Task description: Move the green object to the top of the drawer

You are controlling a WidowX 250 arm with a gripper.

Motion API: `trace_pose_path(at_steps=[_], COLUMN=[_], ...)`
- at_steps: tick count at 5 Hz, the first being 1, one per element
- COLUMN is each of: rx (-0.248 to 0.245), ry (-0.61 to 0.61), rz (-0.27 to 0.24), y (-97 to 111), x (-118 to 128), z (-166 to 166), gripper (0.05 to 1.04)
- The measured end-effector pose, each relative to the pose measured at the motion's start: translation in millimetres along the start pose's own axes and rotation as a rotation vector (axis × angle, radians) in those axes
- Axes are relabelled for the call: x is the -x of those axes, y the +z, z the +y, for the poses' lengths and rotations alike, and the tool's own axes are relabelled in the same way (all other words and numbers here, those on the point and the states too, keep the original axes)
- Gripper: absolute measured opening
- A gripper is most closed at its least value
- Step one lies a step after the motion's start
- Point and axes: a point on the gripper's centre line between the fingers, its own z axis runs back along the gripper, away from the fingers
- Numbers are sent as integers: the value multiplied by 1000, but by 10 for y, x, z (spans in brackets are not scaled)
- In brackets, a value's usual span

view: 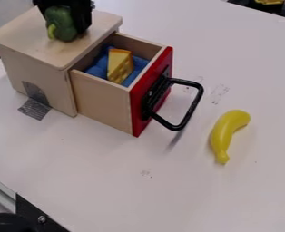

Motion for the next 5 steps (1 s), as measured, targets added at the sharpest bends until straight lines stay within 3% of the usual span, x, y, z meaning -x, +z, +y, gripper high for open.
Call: trace_pose_path(at_steps=[1,2,4,5], rx=[3,23,2,6], ry=[2,35,88,88], rz=[7,40,27,35], y=[-5,24,455,560], x=[10,55,-69,-95], z=[-4,-36,-35,-45], gripper=[887,1009,1000,1000])
